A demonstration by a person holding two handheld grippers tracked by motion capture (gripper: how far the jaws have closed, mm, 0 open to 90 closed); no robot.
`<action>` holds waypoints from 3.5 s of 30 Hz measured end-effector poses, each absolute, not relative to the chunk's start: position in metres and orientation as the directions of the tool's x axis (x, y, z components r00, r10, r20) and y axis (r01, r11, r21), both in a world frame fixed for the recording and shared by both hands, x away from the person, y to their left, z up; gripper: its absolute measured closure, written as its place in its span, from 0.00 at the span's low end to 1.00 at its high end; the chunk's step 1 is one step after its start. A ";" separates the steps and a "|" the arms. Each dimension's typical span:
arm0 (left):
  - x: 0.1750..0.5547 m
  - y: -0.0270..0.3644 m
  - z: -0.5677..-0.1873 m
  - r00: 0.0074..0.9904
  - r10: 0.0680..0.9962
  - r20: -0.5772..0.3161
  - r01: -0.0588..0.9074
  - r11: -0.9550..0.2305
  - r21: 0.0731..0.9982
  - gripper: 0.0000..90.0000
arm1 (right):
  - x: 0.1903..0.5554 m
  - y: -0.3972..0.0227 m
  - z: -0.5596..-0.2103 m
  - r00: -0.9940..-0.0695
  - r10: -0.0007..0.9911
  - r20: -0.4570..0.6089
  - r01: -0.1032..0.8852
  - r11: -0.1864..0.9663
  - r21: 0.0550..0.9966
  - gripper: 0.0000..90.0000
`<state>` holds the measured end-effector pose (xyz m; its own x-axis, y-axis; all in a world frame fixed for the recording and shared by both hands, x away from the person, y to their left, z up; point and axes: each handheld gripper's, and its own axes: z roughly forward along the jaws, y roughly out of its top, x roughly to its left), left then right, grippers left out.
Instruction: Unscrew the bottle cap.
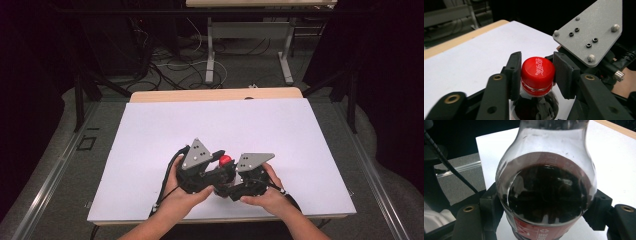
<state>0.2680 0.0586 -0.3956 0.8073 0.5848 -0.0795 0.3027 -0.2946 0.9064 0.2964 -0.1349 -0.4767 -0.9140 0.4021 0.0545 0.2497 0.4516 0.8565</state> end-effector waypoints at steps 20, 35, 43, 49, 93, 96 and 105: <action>0.286 0.073 -0.390 0.928 0.367 -0.071 0.229 -0.407 0.885 0.68 | 0.293 -0.131 -0.477 -0.942 0.333 0.053 0.214 0.470 0.856 0.32; 0.268 0.049 -0.395 0.788 0.615 -0.023 0.283 -0.329 0.901 0.68 | 0.297 -0.135 -0.477 -0.898 0.430 0.090 0.296 0.441 0.847 0.32; 0.271 0.050 -0.391 0.789 0.612 -0.048 0.308 -0.327 0.894 0.69 | 0.297 -0.134 -0.477 -0.898 0.435 0.058 0.270 0.442 0.855 0.32; 0.271 0.049 -0.390 0.782 0.622 -0.036 0.306 -0.332 0.892 0.69 | 0.296 -0.133 -0.476 -0.888 0.456 0.061 0.282 0.434 0.855 0.32; 0.291 0.104 -0.421 0.733 0.678 -0.063 0.324 -0.266 0.908 0.69 | 0.308 -0.144 -0.475 -0.865 0.502 0.025 0.275 0.431 0.860 0.32; 0.296 0.108 -0.432 0.723 0.688 -0.064 0.329 -0.262 0.907 0.69 | 0.311 -0.143 -0.474 -0.860 0.510 0.014 0.269 0.430 0.862 0.32; 0.308 0.122 -0.454 0.685 0.726 -0.070 0.365 -0.258 0.895 0.69 | 0.334 -0.141 -0.468 -0.827 0.562 -0.012 0.277 0.426 0.861 0.32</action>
<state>0.3082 0.1218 -0.4540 0.6846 0.7256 -0.0697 0.3647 -0.2581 0.8946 0.3342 -0.1410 -0.4682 -0.8268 0.5623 -0.0121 0.2771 0.4259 0.8613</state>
